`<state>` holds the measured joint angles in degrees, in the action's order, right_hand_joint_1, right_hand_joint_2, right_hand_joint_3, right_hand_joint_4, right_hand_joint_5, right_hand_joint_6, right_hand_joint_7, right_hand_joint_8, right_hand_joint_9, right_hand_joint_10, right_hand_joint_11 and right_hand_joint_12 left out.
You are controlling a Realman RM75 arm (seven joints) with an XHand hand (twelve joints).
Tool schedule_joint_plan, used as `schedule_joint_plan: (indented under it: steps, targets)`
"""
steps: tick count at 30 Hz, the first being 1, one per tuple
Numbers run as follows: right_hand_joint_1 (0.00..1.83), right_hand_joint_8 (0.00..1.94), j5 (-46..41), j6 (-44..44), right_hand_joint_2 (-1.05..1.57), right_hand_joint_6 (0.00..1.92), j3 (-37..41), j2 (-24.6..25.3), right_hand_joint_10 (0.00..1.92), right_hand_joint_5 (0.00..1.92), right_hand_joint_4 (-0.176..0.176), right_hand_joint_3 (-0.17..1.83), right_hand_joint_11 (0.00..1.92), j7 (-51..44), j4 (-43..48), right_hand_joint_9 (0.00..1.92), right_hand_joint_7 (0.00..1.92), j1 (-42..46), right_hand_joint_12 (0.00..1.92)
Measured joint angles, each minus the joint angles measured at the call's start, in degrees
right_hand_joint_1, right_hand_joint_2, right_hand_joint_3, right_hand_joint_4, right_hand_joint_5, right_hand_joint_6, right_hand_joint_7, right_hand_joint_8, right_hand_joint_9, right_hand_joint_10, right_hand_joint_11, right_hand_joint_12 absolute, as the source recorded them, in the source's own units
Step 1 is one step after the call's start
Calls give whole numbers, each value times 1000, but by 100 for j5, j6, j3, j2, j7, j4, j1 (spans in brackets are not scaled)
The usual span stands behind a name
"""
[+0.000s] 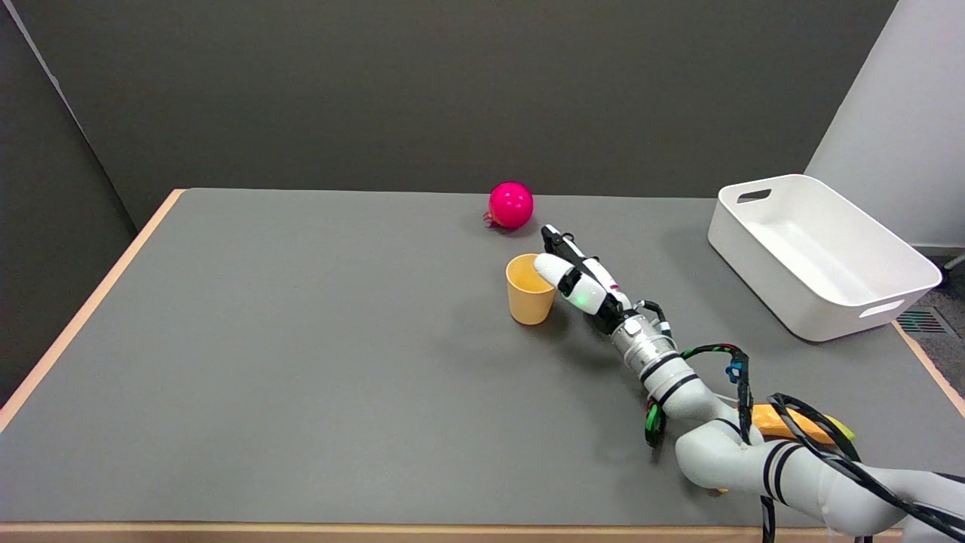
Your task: Pick up the yellow cup.
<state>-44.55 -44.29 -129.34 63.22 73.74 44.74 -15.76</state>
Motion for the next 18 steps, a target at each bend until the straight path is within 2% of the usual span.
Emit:
schedule_joint_plan:
  steps: [18]
  targets:
    - [351, -1, 495, -92, 520, 28, -46, 107, 29, 6, -73, 962, -1, 1123, -430, -1, -1, -198, 321]
